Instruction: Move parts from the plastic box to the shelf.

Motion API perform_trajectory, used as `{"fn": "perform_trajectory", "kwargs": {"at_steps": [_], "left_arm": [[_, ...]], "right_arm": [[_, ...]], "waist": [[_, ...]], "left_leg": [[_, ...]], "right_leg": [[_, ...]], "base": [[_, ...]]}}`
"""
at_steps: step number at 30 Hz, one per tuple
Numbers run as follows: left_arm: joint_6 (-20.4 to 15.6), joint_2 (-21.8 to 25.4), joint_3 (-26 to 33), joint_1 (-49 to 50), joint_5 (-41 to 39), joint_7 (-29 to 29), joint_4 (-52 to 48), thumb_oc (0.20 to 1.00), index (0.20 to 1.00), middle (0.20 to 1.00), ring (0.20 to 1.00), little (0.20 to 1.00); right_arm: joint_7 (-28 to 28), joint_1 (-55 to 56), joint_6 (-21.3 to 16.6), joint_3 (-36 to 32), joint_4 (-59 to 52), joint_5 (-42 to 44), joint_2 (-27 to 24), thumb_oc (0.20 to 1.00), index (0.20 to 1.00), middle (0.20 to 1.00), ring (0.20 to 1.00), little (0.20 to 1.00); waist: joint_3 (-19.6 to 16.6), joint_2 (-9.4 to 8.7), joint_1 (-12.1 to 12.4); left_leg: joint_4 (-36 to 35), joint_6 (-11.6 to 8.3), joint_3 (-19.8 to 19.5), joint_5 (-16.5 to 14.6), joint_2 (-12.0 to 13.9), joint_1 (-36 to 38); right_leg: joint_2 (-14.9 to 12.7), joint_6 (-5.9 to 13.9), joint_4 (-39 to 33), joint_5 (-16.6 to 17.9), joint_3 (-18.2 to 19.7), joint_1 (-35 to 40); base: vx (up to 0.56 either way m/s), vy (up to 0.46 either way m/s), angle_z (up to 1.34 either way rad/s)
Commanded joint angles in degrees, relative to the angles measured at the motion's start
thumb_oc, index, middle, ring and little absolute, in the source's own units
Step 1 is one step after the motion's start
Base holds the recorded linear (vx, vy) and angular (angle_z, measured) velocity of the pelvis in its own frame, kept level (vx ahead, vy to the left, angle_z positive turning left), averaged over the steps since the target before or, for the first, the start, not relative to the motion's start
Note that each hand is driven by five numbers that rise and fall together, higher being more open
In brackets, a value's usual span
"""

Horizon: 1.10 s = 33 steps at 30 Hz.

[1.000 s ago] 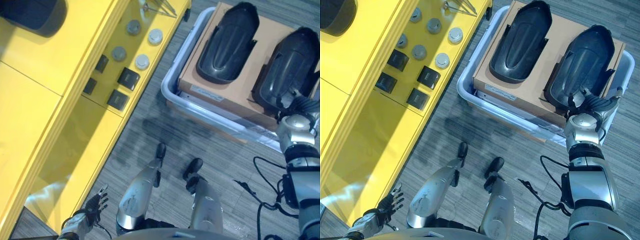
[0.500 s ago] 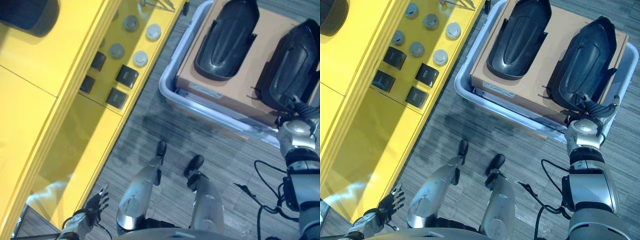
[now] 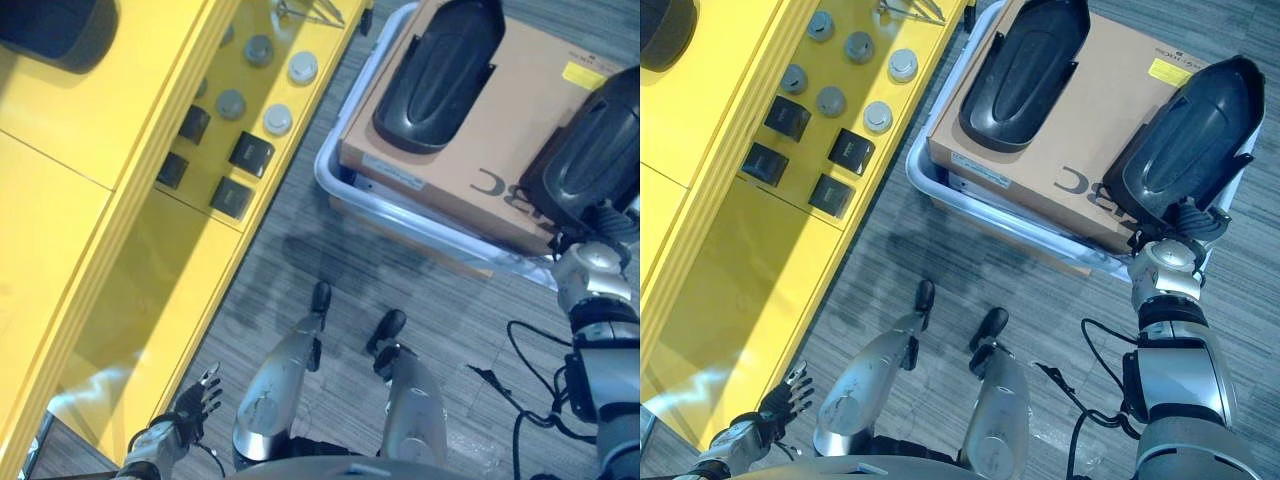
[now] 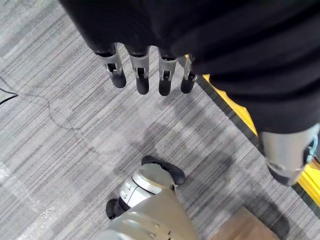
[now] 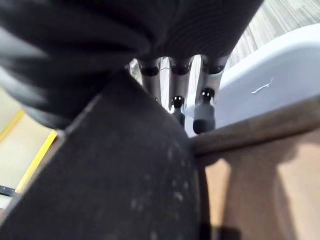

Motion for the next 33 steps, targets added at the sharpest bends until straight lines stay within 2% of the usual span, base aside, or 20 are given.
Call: {"fn": "perform_trajectory", "kwargs": {"at_steps": [1, 5, 6, 9, 13, 17, 21, 23, 25, 26, 27, 29, 31, 32, 33], "left_arm": [[-0.65, 2.45, -2.51, 0.87, -1.16, -0.56, -0.35, 1.000, 1.000, 1.000, 1.000, 1.000], [-1.56, 2.33, -2.51, 0.99, -1.28, -0.86, -0.26, 1.000, 1.000, 1.000, 1.000, 1.000], [-1.96, 2.32, -2.53, 0.99, -0.85, -0.94, -0.31, 1.000, 1.000, 1.000, 1.000, 1.000], [-4.50, 2.31, -2.50, 1.38, -1.30, -1.88, -1.11, 1.000, 1.000, 1.000, 1.000, 1.000], [-4.87, 2.57, -1.58, 1.77, -3.00, -2.56, -4.62, 1.000, 1.000, 1.000, 1.000, 1.000], [-4.20, 3.26, -0.31, 2.50, -3.76, -2.02, -13.28, 1.000, 1.000, 1.000, 1.000, 1.000], [-1.13, 4.84, 0.03, 1.04, -3.52, -0.28, -25.19, 1.000, 1.000, 1.000, 1.000, 1.000], [3.59, 4.99, -0.16, -2.17, -4.48, 0.98, -31.63, 1.000, 1.000, 1.000, 1.000, 1.000], [5.81, 4.65, -0.56, -4.08, -5.22, 1.64, -33.71, 1.000, 1.000, 1.000, 1.000, 1.000], [8.60, 3.86, -1.85, -7.61, -5.67, 2.77, -35.24, 1.000, 1.000, 1.000, 1.000, 1.000], [8.61, 3.87, -1.84, -7.64, -5.68, 2.78, -35.25, 1.000, 1.000, 1.000, 1.000, 1.000], [11.37, 2.78, -3.72, -12.11, -6.72, 4.82, -36.39, 1.000, 1.000, 1.000, 1.000, 1.000], [15.96, 1.30, -6.57, -17.40, -8.39, 6.30, -36.69, 1.000, 1.000, 1.000, 1.000, 1.000], [16.26, 1.08, -7.13, -18.37, -8.75, 6.93, -36.45, 1.000, 1.000, 1.000, 1.000, 1.000], [18.18, 0.05, -9.29, -22.04, -9.86, 6.86, -35.48, 1.000, 1.000, 1.000, 1.000, 1.000]], "right_arm": [[0.41, 2.29, -0.75, 0.39, -0.83, 0.79, 0.46, 0.200, 0.200, 0.200, 0.200, 0.200], [-0.23, 2.74, -1.64, 0.12, -1.71, 1.31, 1.14, 0.200, 0.200, 0.200, 0.200, 0.200], [-0.33, 2.86, -1.89, -0.06, -1.85, 1.37, 1.19, 0.200, 0.200, 0.200, 0.200, 0.200], [-0.34, 4.13, -4.67, -0.80, -4.00, -0.18, 1.77, 0.200, 0.200, 0.200, 0.200, 0.200], [-1.94, 7.06, -4.56, -2.16, -11.36, -3.59, 3.45, 0.200, 0.200, 0.200, 0.200, 0.200], [-2.98, 11.39, -3.21, -3.21, -21.91, -6.10, 5.47, 0.200, 0.200, 0.200, 0.200, 0.200], [-3.29, 15.87, -1.27, -2.57, -32.12, -8.91, 8.64, 0.200, 0.200, 0.200, 0.200, 0.200], [-0.70, 18.22, 0.67, -1.48, -36.22, -11.23, 10.42, 0.200, 0.200, 0.200, 0.200, 0.200], [0.60, 18.84, 1.69, -0.55, -37.18, -12.21, 11.22, 0.200, 0.200, 0.200, 0.200, 0.200], [1.93, 19.08, 2.70, 1.36, -37.54, -13.22, 12.42, 0.200, 0.200, 0.200, 0.200, 0.200], [1.93, 19.05, 2.71, 1.35, -37.55, -13.22, 12.42, 0.200, 0.200, 0.200, 0.200, 0.200], [3.56, 18.59, 3.22, 3.71, -36.77, -14.11, 13.65, 0.200, 0.200, 0.200, 0.200, 0.200], [4.98, 17.34, 3.29, 6.41, -35.30, -13.31, 15.31, 0.200, 0.200, 0.200, 0.200, 0.200], [5.12, 17.02, 3.29, 6.89, -34.98, -13.41, 15.57, 0.200, 0.200, 0.200, 0.200, 0.200], [6.43, 15.78, 3.45, 8.71, -33.81, -13.29, 16.45, 0.200, 0.200, 0.200, 0.200, 0.200]], "waist": [[-0.95, -0.65, 1.24], [-1.54, -0.97, 1.13], [-1.52, -0.92, 1.08], [-2.95, -1.53, 0.92], [-5.56, -2.65, 0.29], [-8.47, -3.63, -0.48], [-11.74, -4.77, -1.51], [-14.63, -5.34, -2.55], [-16.07, -5.56, -3.07], [-17.77, -5.78, -3.88], [-17.85, -5.81, -3.88], [-19.51, -6.00, -4.87], [-20.79, -6.06, -6.03], [-20.89, -6.06, -6.21], [-21.53, -6.10, -6.97]], "left_leg": [[6.48, -3.28, 0.94, -5.12, 3.07, -3.61], [6.28, -3.27, 1.26, -5.53, 3.35, -2.31], [6.04, -2.88, 1.62, -4.17, 3.41, -2.69], [5.31, -2.97, 1.93, -4.51, 3.74, -0.68], [3.93, -3.04, 2.46, -5.03, 4.19, 3.18], [2.07, -3.07, 3.39, -5.58, 4.68, 7.82], [-0.01, -3.12, 4.46, -6.10, 5.11, 12.89], [-0.97, -3.09, 4.91, -6.31, 5.37, 15.76], [-1.35, -3.08, 5.11, -6.26, 5.47, 16.82], [-1.73, -3.05, 5.43, -6.59, 5.54, 18.62], [-1.82, -3.03, 5.43, -6.42, 5.52, 18.49], [-2.30, -3.04, 5.73, -6.51, 5.61, 19.88], [-2.86, -3.06, 6.01, -6.46, 5.65, 21.22], [-2.94, -3.06, 6.08, -6.48, 5.65, 21.44], [-3.24, -3.00, 6.38, -6.57, 5.70, 22.13]], "right_leg": [[-2.39, 7.01, -7.58, 2.79, 3.16, 3.83], [-2.14, 6.96, -7.82, 2.54, 3.14, 5.08], [-2.22, 6.40, -8.18, 3.77, 2.53, 4.81], [-1.97, 6.41, -9.05, 3.75, 2.28, 6.77], [-1.51, 6.52, -10.82, 3.76, 2.18, 10.49], [-0.88, 6.67, -13.30, 4.03, 2.30, 14.88], [-0.24, 6.90, -16.21, 4.68, 2.93, 19.73], [0.16, 6.97, -17.56, 5.03, 3.63, 22.12], [0.37, 6.95, -18.24, 5.27, 3.95, 23.05], [0.68, 6.97, -18.95, 5.25, 4.53, 24.49], [0.68, 6.94, -19.06, 5.41, 4.52, 24.37], [0.94, 7.04, -19.76, 5.51, 5.06, 25.35], [1.22, 7.25, -20.50, 5.73, 5.68, 26.27], [1.25, 7.29, -20.56, 5.75, 5.76, 26.37], [1.37, 7.40, -20.83, 5.80, 6.10, 26.68]], "base": [[0.00, 0.000, 0.00], [-0.02, 0.001, 0.00], [-0.06, 0.002, -0.01], [-0.01, -0.027, -0.01], [0.06, -0.026, -0.02], [0.07, -0.019, -0.05], [0.10, -0.027, -0.09], [0.17, -0.009, -0.18], [0.15, -0.002, -0.13], [0.12, -0.001, -0.18], [0.13, -0.008, -0.18], [0.08, -0.010, -0.19], [0.06, -0.006, -0.17], [0.04, -0.005, -0.18], [0.02, -0.005, -0.25]]}}
